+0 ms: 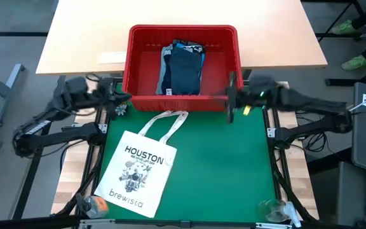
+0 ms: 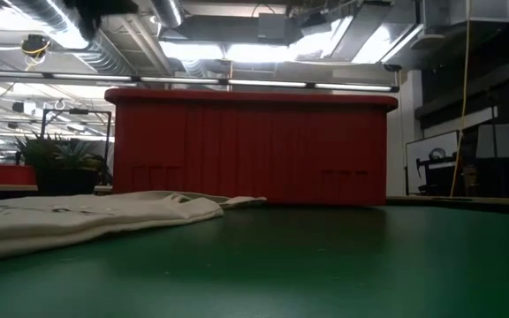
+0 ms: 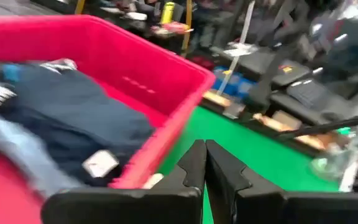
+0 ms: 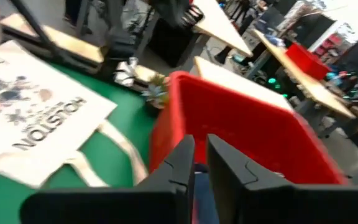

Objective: Fold Laundry from Bin
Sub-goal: Return to Home Position

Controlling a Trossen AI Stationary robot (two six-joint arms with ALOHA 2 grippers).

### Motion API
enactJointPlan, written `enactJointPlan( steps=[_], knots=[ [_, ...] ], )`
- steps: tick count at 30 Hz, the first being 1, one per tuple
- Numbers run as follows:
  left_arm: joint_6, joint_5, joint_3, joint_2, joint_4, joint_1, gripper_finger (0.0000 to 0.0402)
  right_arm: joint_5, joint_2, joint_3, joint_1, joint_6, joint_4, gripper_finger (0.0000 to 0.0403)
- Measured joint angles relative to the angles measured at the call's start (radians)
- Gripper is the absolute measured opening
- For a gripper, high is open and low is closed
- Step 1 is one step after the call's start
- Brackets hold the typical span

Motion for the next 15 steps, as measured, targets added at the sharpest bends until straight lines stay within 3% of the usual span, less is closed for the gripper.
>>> enactJointPlan(
  steps=[5,10,15],
  knots=[
    [-0.062,-0.007,-0.277,-0.032,0.338,-0.135,0.0001,0.08,-0.024,-0.227,0.125,0.114,0.187,0.0043],
    [-0.064,-0.102,-0.499,-0.032,0.652,-0.247,0.0001,0.142,-0.075,-0.399,0.19,0.177,0.312,0.0043],
    [-0.067,-0.15,-0.665,-0.058,0.766,-0.297,0.0003,0.172,-0.162,-0.539,0.221,0.224,0.326,0.0043]
  ],
)
